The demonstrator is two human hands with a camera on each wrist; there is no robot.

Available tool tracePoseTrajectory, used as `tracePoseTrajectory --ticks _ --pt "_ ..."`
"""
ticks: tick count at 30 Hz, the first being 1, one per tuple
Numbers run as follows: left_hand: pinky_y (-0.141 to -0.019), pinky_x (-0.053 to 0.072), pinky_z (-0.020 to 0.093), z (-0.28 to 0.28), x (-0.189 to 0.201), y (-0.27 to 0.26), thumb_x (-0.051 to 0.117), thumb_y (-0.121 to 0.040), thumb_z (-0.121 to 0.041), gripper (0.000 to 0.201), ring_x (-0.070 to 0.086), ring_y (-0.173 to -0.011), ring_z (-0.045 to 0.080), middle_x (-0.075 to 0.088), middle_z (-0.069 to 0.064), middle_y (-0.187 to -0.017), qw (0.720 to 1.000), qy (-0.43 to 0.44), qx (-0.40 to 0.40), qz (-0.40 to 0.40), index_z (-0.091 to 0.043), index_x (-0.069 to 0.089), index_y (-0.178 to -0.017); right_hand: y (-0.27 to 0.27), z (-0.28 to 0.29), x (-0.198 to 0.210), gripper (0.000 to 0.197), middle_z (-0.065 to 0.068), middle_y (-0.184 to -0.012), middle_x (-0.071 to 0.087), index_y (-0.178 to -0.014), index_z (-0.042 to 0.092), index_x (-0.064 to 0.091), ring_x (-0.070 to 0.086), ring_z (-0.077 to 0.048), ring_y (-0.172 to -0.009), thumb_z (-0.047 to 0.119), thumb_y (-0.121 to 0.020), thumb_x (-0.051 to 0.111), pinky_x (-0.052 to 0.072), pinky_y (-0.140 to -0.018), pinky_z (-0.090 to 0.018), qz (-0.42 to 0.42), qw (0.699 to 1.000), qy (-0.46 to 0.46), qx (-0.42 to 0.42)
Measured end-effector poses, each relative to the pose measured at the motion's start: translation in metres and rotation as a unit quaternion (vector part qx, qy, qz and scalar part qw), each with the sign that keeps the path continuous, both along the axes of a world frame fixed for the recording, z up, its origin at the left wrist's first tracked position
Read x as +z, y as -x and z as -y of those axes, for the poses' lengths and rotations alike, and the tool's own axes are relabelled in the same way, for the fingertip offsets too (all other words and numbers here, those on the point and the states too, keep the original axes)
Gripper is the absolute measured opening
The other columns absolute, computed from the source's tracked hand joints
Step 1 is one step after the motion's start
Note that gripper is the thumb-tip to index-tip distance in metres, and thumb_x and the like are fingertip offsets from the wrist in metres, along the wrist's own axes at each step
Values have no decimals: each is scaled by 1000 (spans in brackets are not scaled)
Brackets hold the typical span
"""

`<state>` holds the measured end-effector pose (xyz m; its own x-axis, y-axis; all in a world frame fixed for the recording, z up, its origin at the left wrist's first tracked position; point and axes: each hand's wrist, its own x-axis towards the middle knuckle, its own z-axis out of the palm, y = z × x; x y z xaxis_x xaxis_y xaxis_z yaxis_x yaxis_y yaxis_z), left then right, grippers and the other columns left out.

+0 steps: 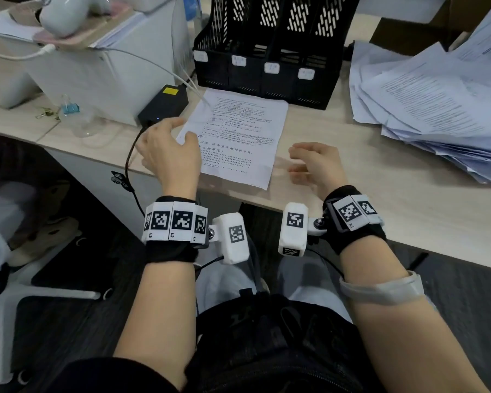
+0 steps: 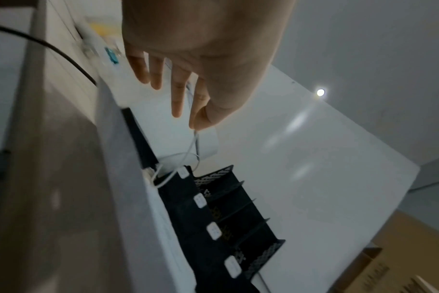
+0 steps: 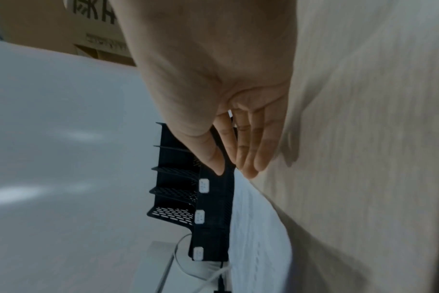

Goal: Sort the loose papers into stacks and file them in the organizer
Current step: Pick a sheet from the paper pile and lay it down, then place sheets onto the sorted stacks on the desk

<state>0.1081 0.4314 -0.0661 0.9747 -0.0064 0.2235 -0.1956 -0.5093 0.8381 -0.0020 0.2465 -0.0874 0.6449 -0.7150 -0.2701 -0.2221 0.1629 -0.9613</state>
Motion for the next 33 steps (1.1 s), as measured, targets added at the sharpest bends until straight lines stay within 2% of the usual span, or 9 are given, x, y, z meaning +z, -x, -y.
tracePoseTrajectory --ticks 3,6,11,16,21,23,25,29,33 --pt "-97 33 22 20 5 9 52 -86 -14 32 40 -128 21 60 0 -125 997 43 -64 1 -18 62 -116 19 10 18 21 -3 -80 63 -107 6 63 59 -10 -51 11 -87 62 53 -53 -20 21 999 30 -15" --pt "-102 39 29 43 11 24 54 -85 -14 31 49 -122 19 61 0 -123 991 72 -116 1 -16 63 -115 41 22 33 20 -2 -79 63 -107 8 64 58 -7 -47 13 -88 62 51 -52 -17 34 998 54 -21" --pt "-101 44 36 93 18 55 55 -85 -13 31 55 -113 17 62 -1 -120 973 72 -217 -20 -16 62 -115 79 45 51 18 -4 -84 68 -104 9 63 66 -13 -60 10 -86 63 56 -62 -22 68 993 83 -42" --pt "-100 45 38 152 23 87 55 -86 -16 33 56 -111 19 59 0 -124 946 38 -320 -41 -17 60 -119 121 80 45 12 -3 -84 68 -96 13 64 67 -14 -70 8 -84 64 55 -69 -27 67 981 129 -131" --pt "-100 46 38 208 26 111 52 -88 -16 34 56 -114 26 60 4 -126 917 16 -391 -74 -17 60 -120 150 122 42 13 2 -77 67 -86 18 69 63 -11 -72 16 -74 64 56 -77 -33 43 942 226 -245" --pt "-98 46 37 229 26 116 50 -88 -15 32 57 -114 28 61 4 -126 908 19 -410 -87 -16 62 -118 157 136 45 13 3 -76 67 -85 14 71 60 -6 -69 11 -76 62 54 -80 -30 25 914 274 -299" --pt "-97 44 30 251 27 118 48 -89 -12 32 54 -118 21 58 2 -129 901 25 -422 -98 -16 63 -116 162 150 47 16 -2 -79 70 -84 12 72 61 -7 -73 8 -77 59 53 -80 -24 12 888 313 -338" --pt "-95 41 23 292 30 120 46 -90 -7 33 53 -117 15 59 3 -127 887 21 -448 -112 -13 63 -117 165 179 46 20 -3 -95 71 -95 10 73 59 -4 -85 10 -82 57 44 -81 -8 -40 884 351 -305" --pt "-106 43 36 327 28 120 41 -86 0 39 52 -121 21 57 10 -127 869 -7 -471 -153 -10 62 -117 163 203 40 24 -7 -107 70 -104 7 71 62 -17 -103 17 -88 58 45 -88 -21 -124 900 346 -235"
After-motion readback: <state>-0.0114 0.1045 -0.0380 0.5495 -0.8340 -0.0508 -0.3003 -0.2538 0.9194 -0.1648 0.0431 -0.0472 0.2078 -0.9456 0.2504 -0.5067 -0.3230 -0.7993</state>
